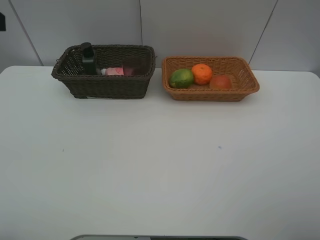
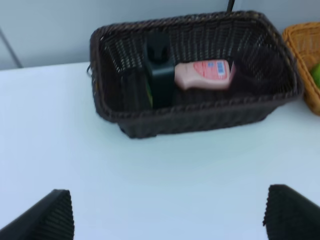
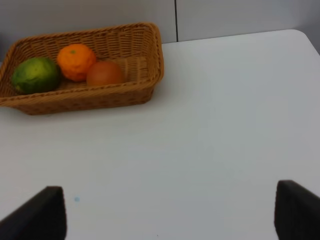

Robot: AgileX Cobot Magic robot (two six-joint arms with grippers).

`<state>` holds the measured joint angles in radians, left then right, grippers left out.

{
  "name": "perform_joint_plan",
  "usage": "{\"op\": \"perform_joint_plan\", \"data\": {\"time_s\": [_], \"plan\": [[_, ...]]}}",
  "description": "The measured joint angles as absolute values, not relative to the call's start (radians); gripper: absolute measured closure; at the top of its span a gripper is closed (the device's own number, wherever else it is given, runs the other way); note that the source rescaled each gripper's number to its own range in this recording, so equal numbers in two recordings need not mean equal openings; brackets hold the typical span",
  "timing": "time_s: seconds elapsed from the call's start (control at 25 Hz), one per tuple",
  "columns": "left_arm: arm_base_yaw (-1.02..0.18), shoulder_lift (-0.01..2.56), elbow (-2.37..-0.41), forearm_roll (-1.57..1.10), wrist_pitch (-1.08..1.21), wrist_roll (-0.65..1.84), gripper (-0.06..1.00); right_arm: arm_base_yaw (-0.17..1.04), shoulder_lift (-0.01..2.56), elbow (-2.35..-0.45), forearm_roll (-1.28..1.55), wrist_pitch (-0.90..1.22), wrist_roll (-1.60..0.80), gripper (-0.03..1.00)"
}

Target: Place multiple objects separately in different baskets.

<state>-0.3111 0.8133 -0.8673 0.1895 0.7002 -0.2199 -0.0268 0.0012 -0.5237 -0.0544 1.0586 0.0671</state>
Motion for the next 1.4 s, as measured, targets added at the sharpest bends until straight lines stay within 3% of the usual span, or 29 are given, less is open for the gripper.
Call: {"op": "perform_joint_plan", "data": {"time_s": [0.48, 0.96, 1.4], "plan": [[-0.311, 0.377, -0.782, 0.17, 1.177, -0.212, -0.04, -0.027, 0.001, -0.524, -0.054, 1.059, 0.067, 0.16], [-0.311, 0.033, -0.547, -0.005, 1.118, -0.037, -0.04, -0.027, 0.001, -0.524, -0.054, 1.059, 0.067, 0.16], [-0.311, -0.007, -0.504, -0.012, 1.068, 0.0, -0.04, -0.027, 0.001, -0.524, -0.054, 1.059, 0.067, 0.16]]}}
